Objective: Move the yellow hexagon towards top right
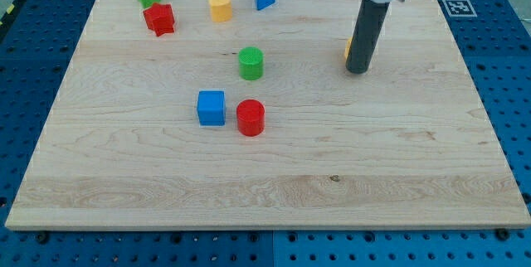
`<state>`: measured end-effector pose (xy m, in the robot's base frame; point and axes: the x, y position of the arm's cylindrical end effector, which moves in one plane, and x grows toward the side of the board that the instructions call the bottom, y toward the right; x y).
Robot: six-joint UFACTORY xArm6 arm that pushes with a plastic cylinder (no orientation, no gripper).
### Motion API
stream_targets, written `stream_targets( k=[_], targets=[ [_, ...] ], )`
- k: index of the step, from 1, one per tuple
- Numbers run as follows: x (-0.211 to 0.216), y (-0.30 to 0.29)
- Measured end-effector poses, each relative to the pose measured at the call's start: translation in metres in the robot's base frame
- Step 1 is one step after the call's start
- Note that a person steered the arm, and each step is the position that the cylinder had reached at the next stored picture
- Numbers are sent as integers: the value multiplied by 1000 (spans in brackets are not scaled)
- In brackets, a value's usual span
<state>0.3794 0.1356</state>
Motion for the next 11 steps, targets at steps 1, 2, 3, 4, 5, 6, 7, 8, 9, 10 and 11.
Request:
stream_targets(
  k=[1,2,3,4,5,6,7,8,9,10,11],
  targets=[
    [-25,22],
    [-49,41],
    [-63,40],
    [-34,28],
    [-29,-1],
    [-41,0],
    [-45,3],
    [-56,1],
    [-62,0],
    [-73,0],
    [-88,5]
  ],
)
